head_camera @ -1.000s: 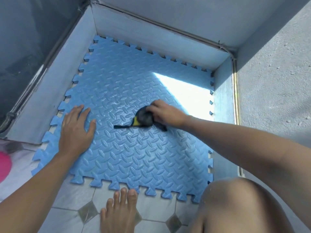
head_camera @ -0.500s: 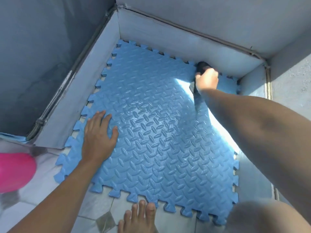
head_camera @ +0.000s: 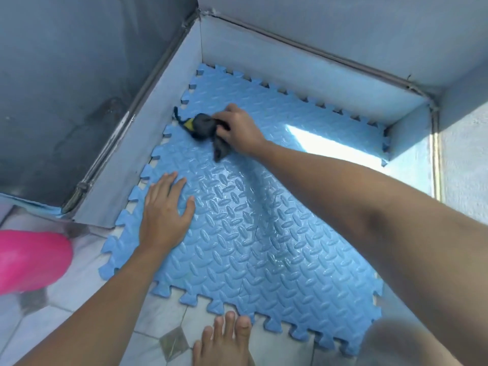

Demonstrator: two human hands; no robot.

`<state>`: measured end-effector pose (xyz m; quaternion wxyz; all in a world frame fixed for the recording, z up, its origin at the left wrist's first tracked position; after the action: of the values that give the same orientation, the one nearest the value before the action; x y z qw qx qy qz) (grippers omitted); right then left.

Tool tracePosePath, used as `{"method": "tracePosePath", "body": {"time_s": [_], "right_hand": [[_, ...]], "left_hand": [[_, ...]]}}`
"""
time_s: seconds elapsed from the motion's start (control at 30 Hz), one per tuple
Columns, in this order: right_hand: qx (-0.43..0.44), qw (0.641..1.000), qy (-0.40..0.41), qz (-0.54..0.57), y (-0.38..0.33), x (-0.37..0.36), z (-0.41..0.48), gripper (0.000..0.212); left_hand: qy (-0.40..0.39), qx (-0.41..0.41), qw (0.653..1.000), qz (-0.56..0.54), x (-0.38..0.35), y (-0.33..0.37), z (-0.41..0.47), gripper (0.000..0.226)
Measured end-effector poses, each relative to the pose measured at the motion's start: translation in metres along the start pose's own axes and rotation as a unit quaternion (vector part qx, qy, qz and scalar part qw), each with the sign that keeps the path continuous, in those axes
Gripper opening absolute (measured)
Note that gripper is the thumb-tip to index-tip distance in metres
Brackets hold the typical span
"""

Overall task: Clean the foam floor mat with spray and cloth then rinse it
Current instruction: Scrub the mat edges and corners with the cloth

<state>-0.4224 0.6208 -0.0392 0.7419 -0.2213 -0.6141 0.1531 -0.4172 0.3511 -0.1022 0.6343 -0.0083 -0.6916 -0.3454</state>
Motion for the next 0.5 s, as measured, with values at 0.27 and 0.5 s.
{"method": "tracePosePath", "body": {"time_s": [0.27,0.5], "right_hand": [[-0.384,0.897,0.202,-0.086,0.144,0.120,-0.180,0.030],[-0.354,0.917,0.177,-0.049,0.116,0.111,-0.208,0.028]], "left_hand": [[-0.016,0.005,1.000,-0.001,0.002,0.000,-0.002,0.050],[-0.054,0.023,0.998,-0.031,0.008,-0.002,-0.004,0.047]]}}
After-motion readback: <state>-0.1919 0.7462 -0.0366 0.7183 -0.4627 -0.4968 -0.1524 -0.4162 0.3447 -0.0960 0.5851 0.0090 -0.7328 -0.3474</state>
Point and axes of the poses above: each hand's wrist, its own z-axis towards the middle knuckle, its own x-axis out of the back of the hand, y = z × x, the point moved 1 cm from there along z, towards the middle knuckle, and after that the axes turned 15 degrees about x, right-handed, at the moved point
